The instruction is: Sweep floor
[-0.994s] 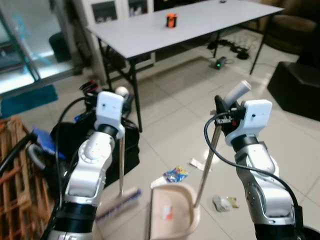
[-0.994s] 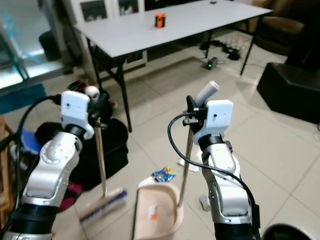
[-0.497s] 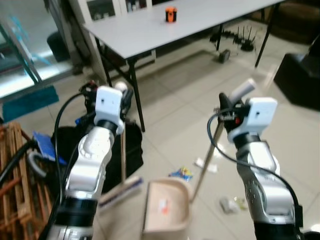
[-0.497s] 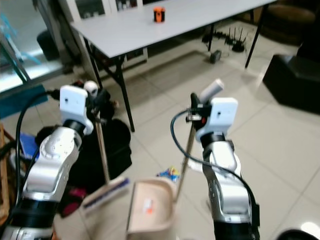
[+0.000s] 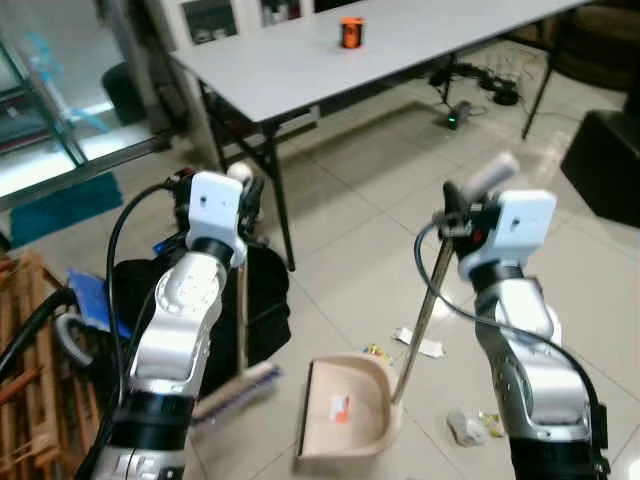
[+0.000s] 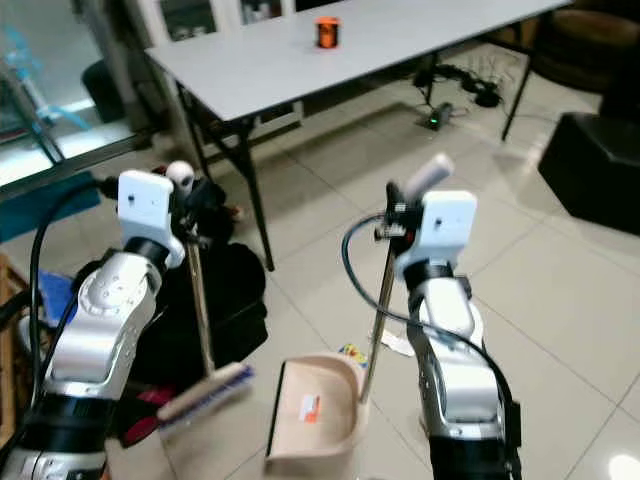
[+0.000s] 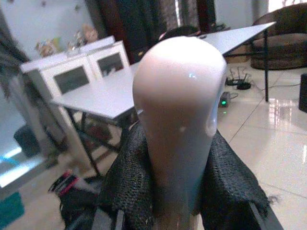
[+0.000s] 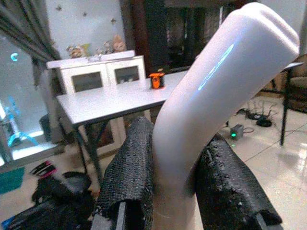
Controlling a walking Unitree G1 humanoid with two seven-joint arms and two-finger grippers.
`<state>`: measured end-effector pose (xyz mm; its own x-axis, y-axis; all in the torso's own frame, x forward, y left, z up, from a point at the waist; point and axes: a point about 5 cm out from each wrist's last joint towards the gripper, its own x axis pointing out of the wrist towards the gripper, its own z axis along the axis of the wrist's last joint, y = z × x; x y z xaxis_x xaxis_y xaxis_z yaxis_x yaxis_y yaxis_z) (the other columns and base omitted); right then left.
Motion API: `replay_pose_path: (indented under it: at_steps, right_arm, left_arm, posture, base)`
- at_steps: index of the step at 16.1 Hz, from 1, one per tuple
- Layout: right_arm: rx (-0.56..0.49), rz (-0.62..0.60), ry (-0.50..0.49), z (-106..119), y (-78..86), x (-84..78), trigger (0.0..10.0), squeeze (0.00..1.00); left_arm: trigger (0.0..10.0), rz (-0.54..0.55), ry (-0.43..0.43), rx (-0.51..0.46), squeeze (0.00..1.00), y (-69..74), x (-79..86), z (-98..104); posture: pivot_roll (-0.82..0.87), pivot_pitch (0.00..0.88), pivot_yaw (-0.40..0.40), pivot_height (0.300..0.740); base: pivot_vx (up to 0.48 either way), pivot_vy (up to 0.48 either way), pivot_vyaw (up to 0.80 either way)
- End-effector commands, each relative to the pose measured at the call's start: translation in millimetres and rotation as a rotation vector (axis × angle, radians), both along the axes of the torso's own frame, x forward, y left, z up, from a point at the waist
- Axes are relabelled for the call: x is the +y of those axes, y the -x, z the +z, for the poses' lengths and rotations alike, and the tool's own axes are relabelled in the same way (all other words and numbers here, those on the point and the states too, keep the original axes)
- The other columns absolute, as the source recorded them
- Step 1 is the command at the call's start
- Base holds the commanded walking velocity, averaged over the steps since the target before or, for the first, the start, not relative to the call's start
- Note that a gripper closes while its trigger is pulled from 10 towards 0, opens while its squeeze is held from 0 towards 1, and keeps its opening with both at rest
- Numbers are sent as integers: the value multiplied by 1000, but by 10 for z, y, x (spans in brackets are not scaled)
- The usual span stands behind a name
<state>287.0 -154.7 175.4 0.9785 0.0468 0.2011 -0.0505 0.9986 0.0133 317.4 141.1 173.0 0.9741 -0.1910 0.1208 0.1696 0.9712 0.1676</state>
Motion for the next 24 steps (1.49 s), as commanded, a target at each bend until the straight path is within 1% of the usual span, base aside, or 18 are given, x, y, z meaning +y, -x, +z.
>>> replay_pose_path:
  at_steps: [1,2,3,4,5,7,8,9,10,11,13,15,16,18,19,20,22,24]
  right_arm:
    - [-38,-44,23,80,-15,-83,10000,0]
    - [-58,-84,26,103,-41,-144,10000,0]
    - [-67,-89,29,109,-49,-152,10000,0]
    - [-64,-70,25,79,-79,-141,10000,0]
    - [-59,-54,32,55,-97,-131,10000,0]
    - [-80,-1,119,43,-151,-107,10000,0]
    - [-85,-4,132,51,-159,-113,10000,0]
    - [-100,-13,170,60,-200,-124,10000,0]
    - [-110,-11,203,44,-254,-121,10000,0]
    - [-111,-11,205,37,-272,-123,10000,0]
    - [-109,1,218,-7,-324,-128,10000,0]
    - [-99,38,288,-74,-346,-113,10000,0]
    - [-94,45,316,-124,-360,-129,10000,0]
    - [-89,38,332,-168,-373,-167,10000,0]
    - [-103,30,367,-176,-399,-198,10000,0]
    - [-132,10,341,-145,-415,-238,10000,0]
    - [-143,-11,322,-146,-419,-258,10000,0]
    - [-155,1,330,-196,-414,-213,10000,0]
  left_arm:
    - [10000,-5,12,-30,0,-14,-45,61]
    - [10000,21,5,-29,0,-23,-4,77]
    - [10000,31,3,-36,0,-21,24,89]
    - [10000,56,-7,-54,0,-17,91,112]
    - [10000,63,-5,-50,0,-25,115,107]
    - [10000,88,3,-45,0,-66,140,77]
    - [10000,88,2,-43,0,-71,134,72]
    - [10000,97,17,-38,0,-97,128,51]
    - [10000,116,58,-45,0,-117,121,25]
    - [10000,126,64,-44,0,-125,122,17]
    - [10000,150,136,-69,0,-148,118,29]
    - [10000,102,84,-109,0,-172,85,72]
    - [10000,120,112,-112,0,-209,86,69]
    - [10000,107,110,-136,0,-240,40,95]
    - [10000,99,117,-157,0,-266,1,106]
    - [10000,90,136,-179,0,-277,-43,109]
    - [10000,76,158,-188,0,-271,-105,78]
    - [10000,67,143,-195,0,-272,-173,42]
  posture:
    - [-36,0,66,740]
    - [-3,0,56,740]
    - [-2,0,59,740]
    - [0,0,75,740]
    - [-1,0,76,740]
    - [-1,42,74,740]
    - [0,55,75,740]
    - [-1,83,78,740]
    - [-1,109,81,740]
    - [1,115,81,740]
    - [26,175,77,740]
    - [59,233,75,740]
    - [79,245,78,740]
    - [101,263,88,740]
    - [115,308,105,740]
    - [112,323,109,740]
    - [120,347,112,740]
    - [129,372,112,740]
  base:
    - [240,0,0]
    - [0,0,0]
    - [0,0,0]
    - [0,0,0]
    - [0,0,0]
    - [0,0,0]
    - [0,0,0]
    - [0,0,0]
    - [0,0,0]
    - [0,0,0]
    - [0,0,0]
    - [0,0,0]
    - [0,0,0]
    - [0,0,0]
    - [0,0,0]
    - [0,0,0]
    - [0,0,0]
    - [0,0,0]
